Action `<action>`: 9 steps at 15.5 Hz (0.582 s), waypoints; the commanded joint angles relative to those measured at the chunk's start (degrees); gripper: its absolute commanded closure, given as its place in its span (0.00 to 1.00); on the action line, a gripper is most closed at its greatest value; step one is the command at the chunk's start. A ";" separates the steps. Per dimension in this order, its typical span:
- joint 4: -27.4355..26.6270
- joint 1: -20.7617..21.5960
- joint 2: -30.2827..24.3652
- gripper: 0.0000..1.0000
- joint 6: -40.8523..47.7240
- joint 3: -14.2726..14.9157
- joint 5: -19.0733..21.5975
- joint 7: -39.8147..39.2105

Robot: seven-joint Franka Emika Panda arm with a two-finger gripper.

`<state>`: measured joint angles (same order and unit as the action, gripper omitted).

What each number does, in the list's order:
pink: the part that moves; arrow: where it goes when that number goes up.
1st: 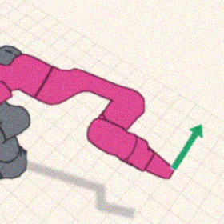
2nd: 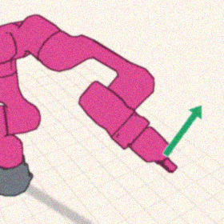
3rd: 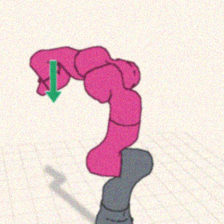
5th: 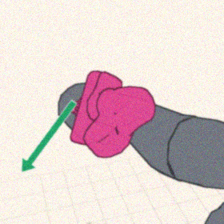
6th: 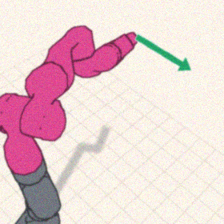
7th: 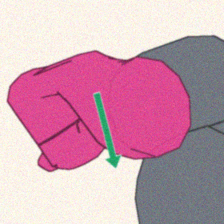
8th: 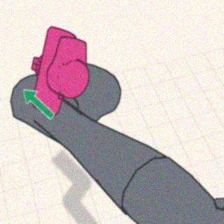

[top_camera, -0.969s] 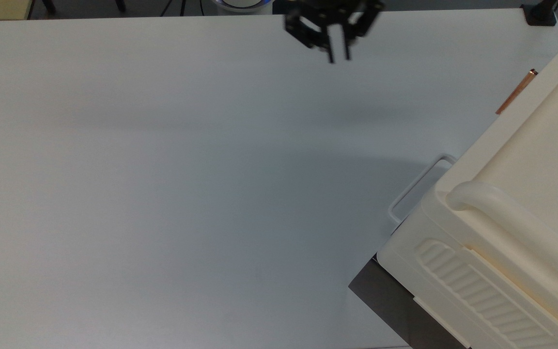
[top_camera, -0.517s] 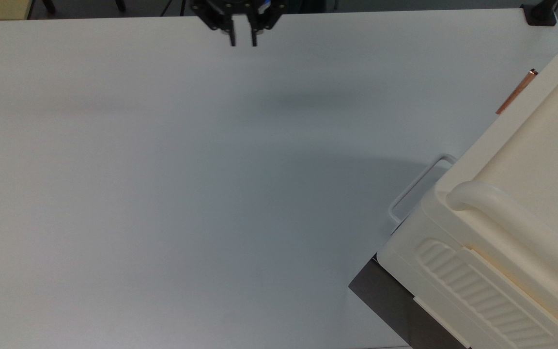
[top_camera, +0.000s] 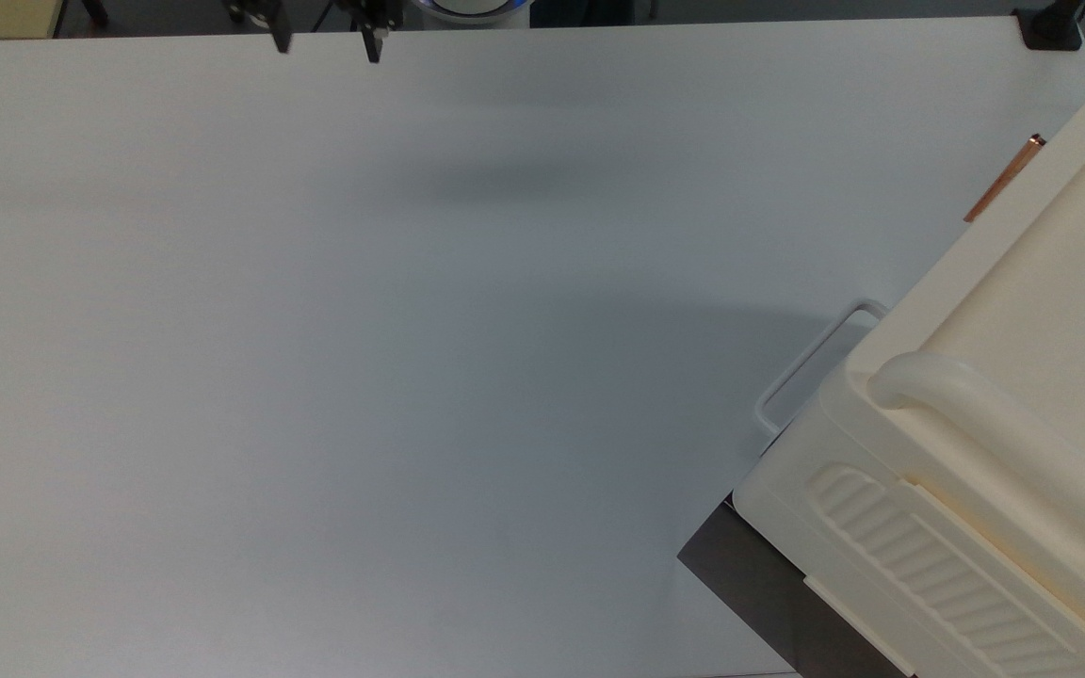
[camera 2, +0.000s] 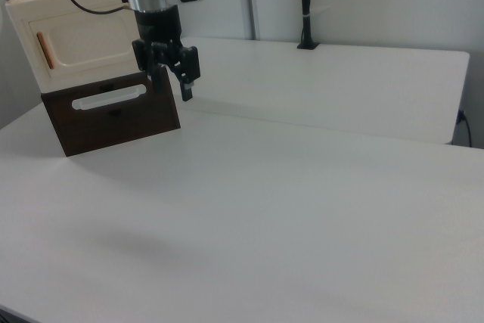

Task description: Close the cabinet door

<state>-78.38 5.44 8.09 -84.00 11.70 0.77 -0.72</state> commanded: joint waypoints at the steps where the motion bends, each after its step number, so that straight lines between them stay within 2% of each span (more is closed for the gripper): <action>1: -0.81 -0.43 -2.38 0.00 0.33 1.04 -0.59 -0.17; 9: -1.25 -0.60 -1.85 0.00 -3.62 1.13 -0.50 -0.25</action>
<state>-78.48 4.55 6.77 -84.67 12.43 0.77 -0.72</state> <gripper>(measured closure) 0.000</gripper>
